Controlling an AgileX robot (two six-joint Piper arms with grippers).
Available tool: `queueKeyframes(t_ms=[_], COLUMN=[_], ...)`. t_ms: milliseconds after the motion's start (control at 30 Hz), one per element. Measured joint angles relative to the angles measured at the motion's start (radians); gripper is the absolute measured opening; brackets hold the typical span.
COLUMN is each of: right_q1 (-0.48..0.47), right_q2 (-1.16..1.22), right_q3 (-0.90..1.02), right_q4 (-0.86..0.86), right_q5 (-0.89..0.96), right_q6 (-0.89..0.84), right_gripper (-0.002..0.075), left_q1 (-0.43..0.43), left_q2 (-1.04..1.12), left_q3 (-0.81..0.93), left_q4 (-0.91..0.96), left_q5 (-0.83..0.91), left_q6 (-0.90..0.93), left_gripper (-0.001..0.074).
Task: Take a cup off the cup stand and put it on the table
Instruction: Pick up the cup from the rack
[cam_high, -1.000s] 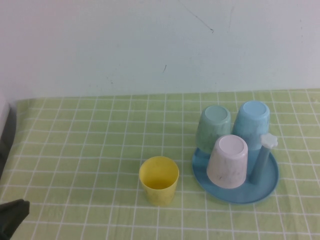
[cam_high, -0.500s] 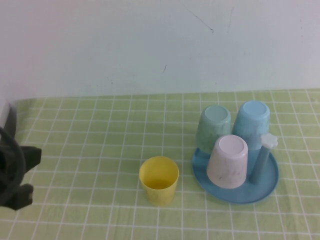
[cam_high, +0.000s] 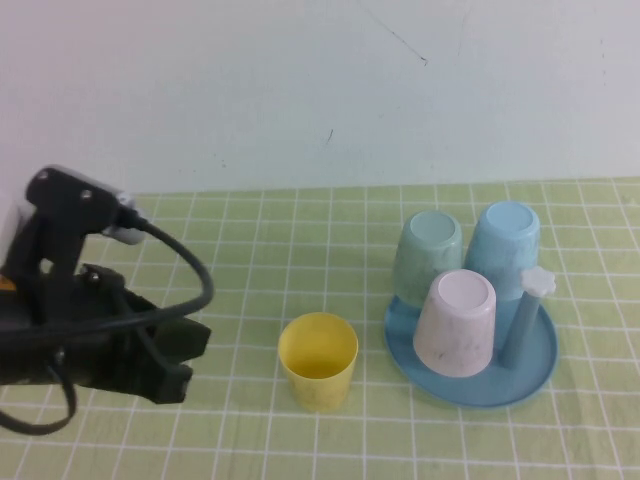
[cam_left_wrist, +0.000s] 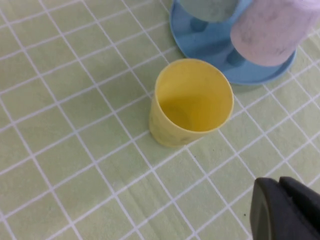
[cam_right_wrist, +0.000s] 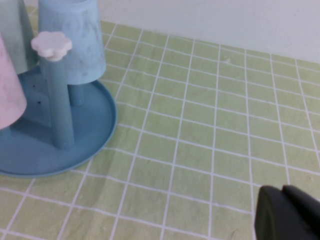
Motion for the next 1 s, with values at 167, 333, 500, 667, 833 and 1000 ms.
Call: queueKeyframes(t_ms=[167,333,500,667,833,1000], right_q1=[0.0,0.0,0.0,0.0,0.0,0.0], right_q2=[0.0,0.0,0.0,0.0,0.0,0.0], right_q3=[0.0,0.0,0.0,0.0,0.0,0.0], right_q4=[0.0,0.0,0.0,0.0,0.0,0.0], right_q5=[0.0,0.0,0.0,-0.005,-0.007,-0.007], right_q6=[-0.009,-0.009,-0.014,-0.018,-0.02,-0.021], right_gripper=[-0.0003,-0.0003,-0.0003,-0.0003,-0.0003,-0.0003], left_q1=[-0.106,-0.214,-0.293,-0.35,-0.389,-0.392], left_q2=[0.107,0.212,0.348,0.508,0.629,0.71], left_q3=[-0.064,-0.166,-0.276,-0.401,-0.471,-0.478], left_q4=[0.08,0.142,0.179,0.32,0.47,0.492], left_q5=[0.02,0.021,-0.003,0.062,0.103,0.12], left_q6=[-0.036,-0.049,-0.121,-0.236,-0.358,-0.375], left_gripper=[0.0025,0.0255,0.0552,0.059,0.0565,0.049])
